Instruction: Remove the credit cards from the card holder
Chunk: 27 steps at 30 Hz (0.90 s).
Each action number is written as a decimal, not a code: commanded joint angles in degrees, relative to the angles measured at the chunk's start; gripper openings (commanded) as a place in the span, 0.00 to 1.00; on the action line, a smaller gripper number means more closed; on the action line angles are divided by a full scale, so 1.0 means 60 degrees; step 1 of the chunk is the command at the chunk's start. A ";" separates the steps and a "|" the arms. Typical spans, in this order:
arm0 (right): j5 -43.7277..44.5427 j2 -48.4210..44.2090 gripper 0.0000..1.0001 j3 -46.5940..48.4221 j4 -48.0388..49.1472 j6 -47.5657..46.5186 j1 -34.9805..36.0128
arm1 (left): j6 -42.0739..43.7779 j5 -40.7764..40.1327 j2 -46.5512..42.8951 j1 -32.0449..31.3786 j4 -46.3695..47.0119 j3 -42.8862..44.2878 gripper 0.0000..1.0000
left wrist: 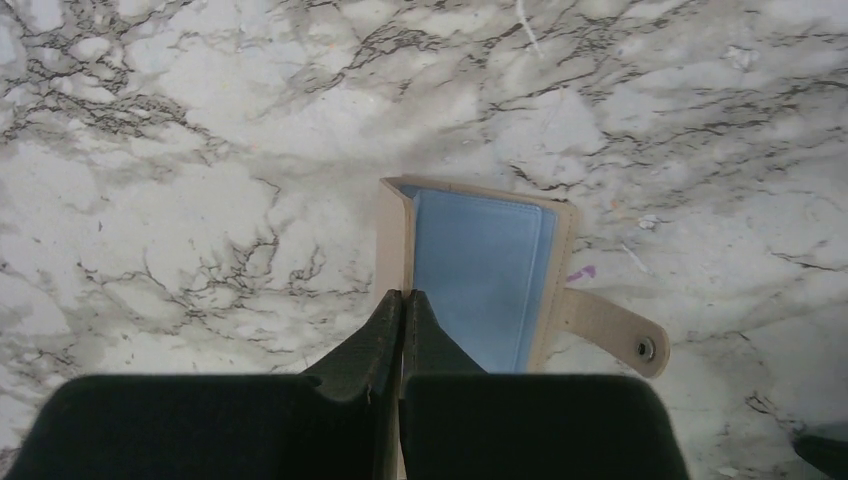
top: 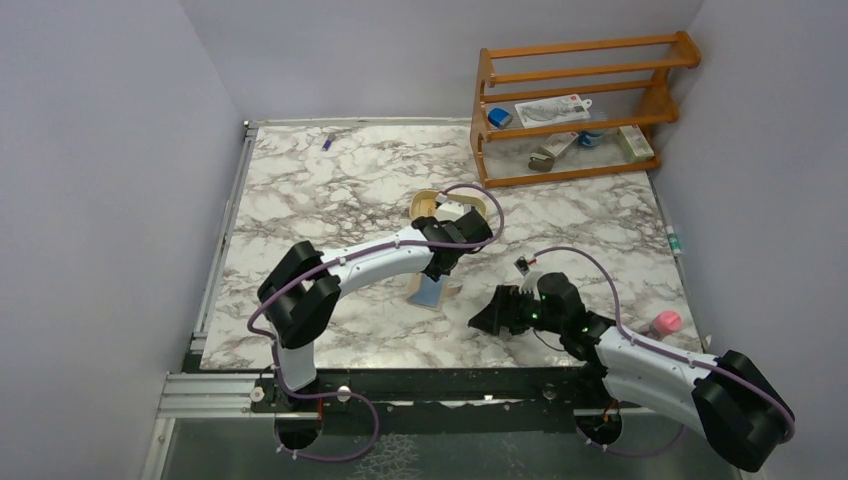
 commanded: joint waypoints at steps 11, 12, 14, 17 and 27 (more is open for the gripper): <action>-0.0235 -0.0079 0.87 -0.0349 0.0289 0.0052 -0.0004 | -0.0762 0.0580 0.0725 -0.1004 0.0117 0.0735 0.20; -0.0241 -0.0138 0.87 -0.0384 0.0272 0.0065 -0.0004 | -0.0817 0.0568 0.0770 -0.1070 0.0124 0.0781 0.23; -0.0242 -0.0222 0.87 -0.0464 0.0262 0.0101 -0.0004 | -0.0900 0.0533 0.0814 -0.1167 0.0108 0.0867 0.28; -0.0271 -0.0277 0.88 -0.0486 0.0279 0.0125 -0.0004 | -0.0961 0.0519 0.0884 -0.1249 0.0108 0.1036 0.29; -0.0419 -0.0420 0.88 -0.0559 0.0386 0.0177 -0.0004 | -0.1240 0.0853 0.1562 -0.1559 0.0114 0.1625 0.48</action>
